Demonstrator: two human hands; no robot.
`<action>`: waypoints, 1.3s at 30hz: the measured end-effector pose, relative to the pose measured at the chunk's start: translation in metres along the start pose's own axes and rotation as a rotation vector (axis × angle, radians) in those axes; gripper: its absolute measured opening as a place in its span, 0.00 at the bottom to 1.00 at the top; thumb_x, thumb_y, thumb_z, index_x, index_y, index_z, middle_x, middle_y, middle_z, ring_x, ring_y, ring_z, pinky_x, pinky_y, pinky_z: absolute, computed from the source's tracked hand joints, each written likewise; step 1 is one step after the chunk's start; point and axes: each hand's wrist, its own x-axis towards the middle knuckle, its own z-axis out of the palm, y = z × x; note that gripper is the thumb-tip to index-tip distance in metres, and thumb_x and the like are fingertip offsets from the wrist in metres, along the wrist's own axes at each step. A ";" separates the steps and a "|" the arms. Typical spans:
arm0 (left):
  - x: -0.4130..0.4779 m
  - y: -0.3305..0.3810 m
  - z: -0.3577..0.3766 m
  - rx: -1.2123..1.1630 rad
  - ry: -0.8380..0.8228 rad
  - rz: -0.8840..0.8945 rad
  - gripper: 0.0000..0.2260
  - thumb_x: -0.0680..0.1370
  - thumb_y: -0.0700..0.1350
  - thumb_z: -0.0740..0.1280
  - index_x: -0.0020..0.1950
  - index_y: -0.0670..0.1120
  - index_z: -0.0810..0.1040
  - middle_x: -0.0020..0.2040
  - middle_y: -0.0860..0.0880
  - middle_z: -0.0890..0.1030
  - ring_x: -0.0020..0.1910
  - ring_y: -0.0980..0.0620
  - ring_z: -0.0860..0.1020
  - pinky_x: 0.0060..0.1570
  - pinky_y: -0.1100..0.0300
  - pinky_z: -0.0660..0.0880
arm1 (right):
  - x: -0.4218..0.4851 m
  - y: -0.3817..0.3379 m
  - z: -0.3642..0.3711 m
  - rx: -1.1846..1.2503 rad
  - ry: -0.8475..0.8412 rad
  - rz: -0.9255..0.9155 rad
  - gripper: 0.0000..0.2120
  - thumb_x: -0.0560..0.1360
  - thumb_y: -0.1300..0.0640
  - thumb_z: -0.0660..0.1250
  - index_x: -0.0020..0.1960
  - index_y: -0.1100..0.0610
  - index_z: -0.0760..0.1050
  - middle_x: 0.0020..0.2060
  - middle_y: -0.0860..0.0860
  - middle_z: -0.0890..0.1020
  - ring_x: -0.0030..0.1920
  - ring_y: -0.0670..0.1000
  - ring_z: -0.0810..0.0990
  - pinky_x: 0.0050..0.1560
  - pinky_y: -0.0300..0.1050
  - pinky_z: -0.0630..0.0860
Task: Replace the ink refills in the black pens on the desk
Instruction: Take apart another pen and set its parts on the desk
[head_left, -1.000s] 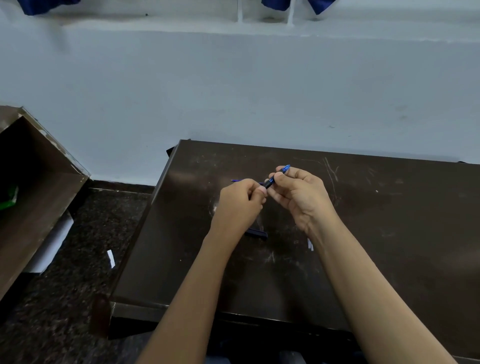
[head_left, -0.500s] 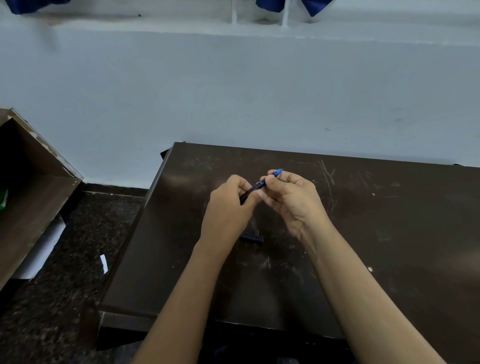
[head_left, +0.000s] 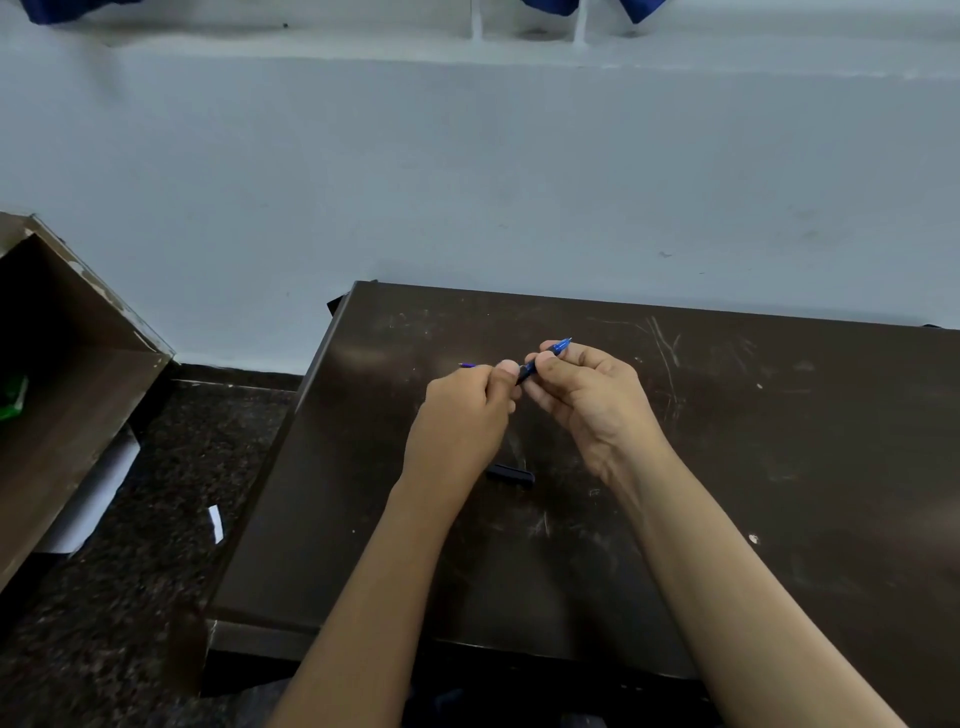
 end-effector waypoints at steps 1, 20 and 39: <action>0.000 -0.001 0.000 0.012 -0.004 0.008 0.16 0.81 0.51 0.58 0.46 0.44 0.82 0.41 0.49 0.84 0.39 0.54 0.81 0.44 0.59 0.76 | 0.000 0.000 0.000 -0.007 -0.001 0.000 0.04 0.75 0.69 0.65 0.46 0.62 0.76 0.41 0.56 0.81 0.43 0.51 0.82 0.50 0.44 0.80; -0.001 -0.001 0.000 0.009 0.036 0.013 0.12 0.79 0.53 0.62 0.48 0.44 0.78 0.42 0.48 0.82 0.40 0.52 0.79 0.41 0.58 0.75 | 0.002 0.000 -0.002 -0.007 0.003 0.000 0.04 0.75 0.68 0.66 0.45 0.61 0.77 0.42 0.56 0.81 0.43 0.50 0.82 0.48 0.41 0.81; 0.002 -0.005 -0.001 0.018 -0.012 0.054 0.11 0.81 0.44 0.58 0.48 0.44 0.80 0.42 0.47 0.84 0.39 0.53 0.81 0.44 0.63 0.78 | 0.004 0.001 -0.005 -0.023 -0.028 0.020 0.03 0.74 0.68 0.67 0.44 0.61 0.77 0.42 0.57 0.81 0.41 0.51 0.82 0.44 0.40 0.82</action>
